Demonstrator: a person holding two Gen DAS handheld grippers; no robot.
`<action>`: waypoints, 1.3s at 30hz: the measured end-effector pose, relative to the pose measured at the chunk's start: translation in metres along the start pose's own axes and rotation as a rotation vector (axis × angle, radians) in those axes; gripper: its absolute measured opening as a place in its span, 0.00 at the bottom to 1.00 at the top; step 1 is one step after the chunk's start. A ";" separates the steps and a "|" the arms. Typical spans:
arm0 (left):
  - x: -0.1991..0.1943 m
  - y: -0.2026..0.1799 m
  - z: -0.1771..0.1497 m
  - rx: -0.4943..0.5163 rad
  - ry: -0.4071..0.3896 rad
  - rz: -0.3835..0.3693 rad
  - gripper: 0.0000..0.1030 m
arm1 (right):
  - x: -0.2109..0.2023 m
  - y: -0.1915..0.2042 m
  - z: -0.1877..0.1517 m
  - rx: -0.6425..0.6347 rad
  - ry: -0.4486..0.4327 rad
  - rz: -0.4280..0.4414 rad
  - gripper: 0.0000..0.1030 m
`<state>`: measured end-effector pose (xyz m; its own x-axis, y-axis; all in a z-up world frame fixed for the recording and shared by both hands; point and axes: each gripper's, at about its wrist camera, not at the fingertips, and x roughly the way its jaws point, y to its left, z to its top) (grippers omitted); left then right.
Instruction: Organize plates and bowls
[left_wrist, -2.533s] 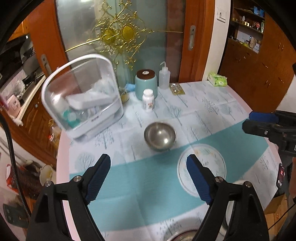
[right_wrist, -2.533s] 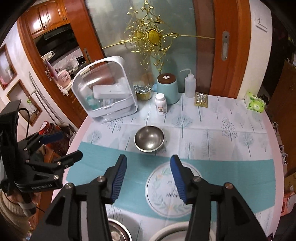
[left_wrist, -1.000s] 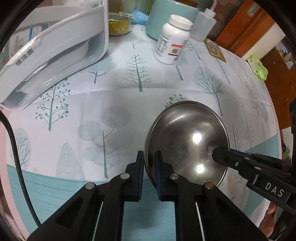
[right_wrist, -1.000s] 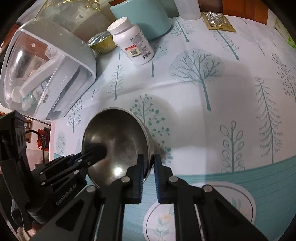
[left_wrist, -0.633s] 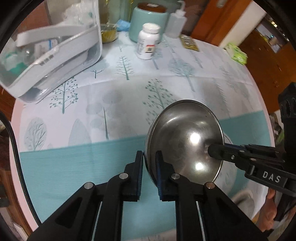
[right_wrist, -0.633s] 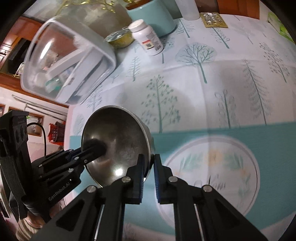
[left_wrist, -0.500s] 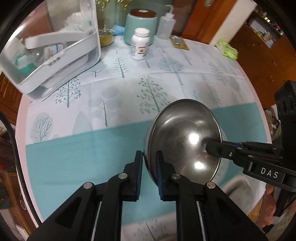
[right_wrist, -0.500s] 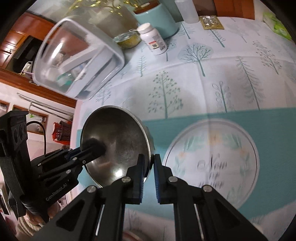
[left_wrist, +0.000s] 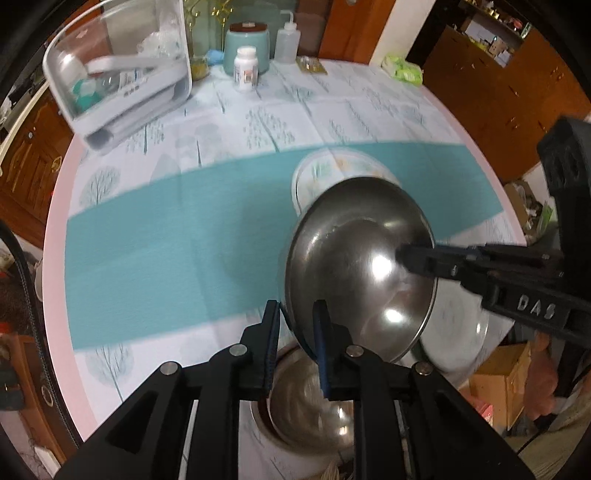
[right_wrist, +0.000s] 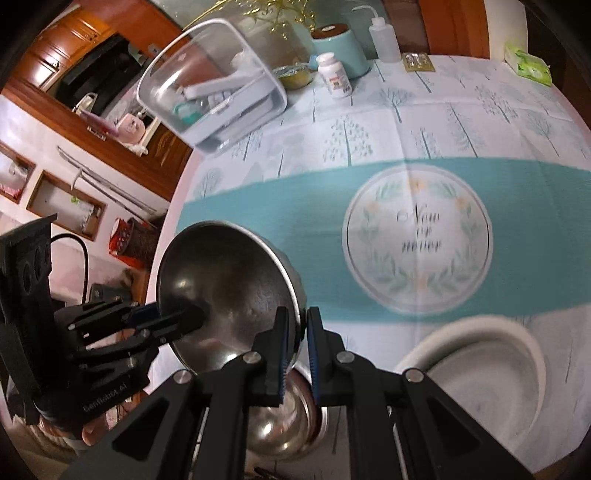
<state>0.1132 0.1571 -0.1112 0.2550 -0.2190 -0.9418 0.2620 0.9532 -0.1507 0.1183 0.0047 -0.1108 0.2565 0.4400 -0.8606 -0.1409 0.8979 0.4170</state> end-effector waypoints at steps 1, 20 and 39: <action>0.002 -0.002 -0.011 -0.004 0.013 -0.002 0.15 | 0.000 0.000 -0.006 -0.003 0.001 0.003 0.10; 0.042 -0.010 -0.104 -0.079 0.183 -0.032 0.19 | 0.044 0.010 -0.074 -0.143 0.211 -0.035 0.11; -0.005 0.039 -0.092 -0.207 0.015 0.053 0.64 | -0.006 0.024 -0.070 -0.406 0.067 -0.138 0.33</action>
<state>0.0369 0.2149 -0.1399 0.2485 -0.1661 -0.9543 0.0513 0.9861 -0.1583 0.0464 0.0227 -0.1163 0.2383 0.3021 -0.9230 -0.4777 0.8639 0.1594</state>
